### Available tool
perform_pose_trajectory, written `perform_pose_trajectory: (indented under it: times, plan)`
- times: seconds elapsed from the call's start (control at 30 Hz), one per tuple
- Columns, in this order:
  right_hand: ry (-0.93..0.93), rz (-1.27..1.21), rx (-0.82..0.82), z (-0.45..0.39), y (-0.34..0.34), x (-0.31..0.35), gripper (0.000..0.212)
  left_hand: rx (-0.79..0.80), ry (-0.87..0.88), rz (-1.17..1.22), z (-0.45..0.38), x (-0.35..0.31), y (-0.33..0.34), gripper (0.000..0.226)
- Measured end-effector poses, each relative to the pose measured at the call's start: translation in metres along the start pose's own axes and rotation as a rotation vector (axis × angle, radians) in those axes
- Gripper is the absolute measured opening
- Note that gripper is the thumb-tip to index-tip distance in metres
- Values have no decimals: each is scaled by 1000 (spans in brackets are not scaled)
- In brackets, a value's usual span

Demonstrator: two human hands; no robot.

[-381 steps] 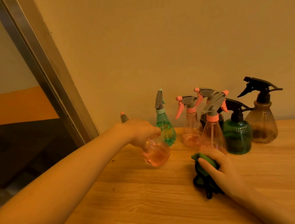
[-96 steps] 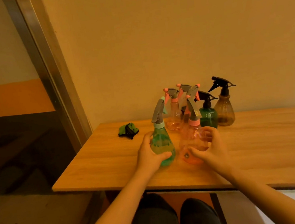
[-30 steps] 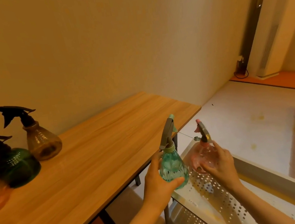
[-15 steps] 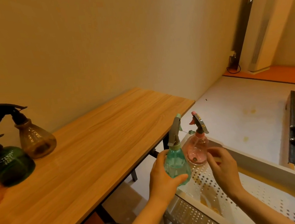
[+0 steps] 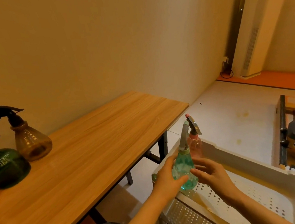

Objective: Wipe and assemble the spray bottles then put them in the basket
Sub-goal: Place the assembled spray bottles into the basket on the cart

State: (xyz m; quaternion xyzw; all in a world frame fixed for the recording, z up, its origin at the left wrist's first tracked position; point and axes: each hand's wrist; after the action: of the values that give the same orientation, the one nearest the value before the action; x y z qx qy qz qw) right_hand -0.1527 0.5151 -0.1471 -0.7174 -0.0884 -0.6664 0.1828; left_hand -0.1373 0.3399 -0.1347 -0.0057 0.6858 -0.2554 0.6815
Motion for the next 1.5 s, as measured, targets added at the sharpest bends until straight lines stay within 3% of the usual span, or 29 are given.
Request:
perform_pose_trajectory:
  times: [0.43,0.87,0.97,1.13,1.23,1.5]
  plan:
    - [22,87,-92,0,-2,-42,36,-29,-84,-483,-32,20,-6,60]
    - [23,68,-83,-1,-3,-46,39,14,-102,-487,-35,19,-10,55]
    - [12,157,-167,3,-4,-39,26,58,-104,-468,-29,17,-19,51]
    - [-138,288,-333,7,-7,-12,5,-115,-64,-251,-14,5,-40,39]
    - [-306,310,-405,8,-2,17,20,-267,6,-158,-5,-6,-52,32]
    - [-476,220,-290,-19,43,104,18,-488,129,0,52,-47,-109,14]
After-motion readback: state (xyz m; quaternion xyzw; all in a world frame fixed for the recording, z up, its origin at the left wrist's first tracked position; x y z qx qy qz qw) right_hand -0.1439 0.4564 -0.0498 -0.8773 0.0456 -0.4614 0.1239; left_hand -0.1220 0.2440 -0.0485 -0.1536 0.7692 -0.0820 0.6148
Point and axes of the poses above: each hand's wrist, its own z-axis away from the middle knuckle, its own y-axis out of the palm, x = y × z, and after that the axes turned 12 degrees about x, right-handed
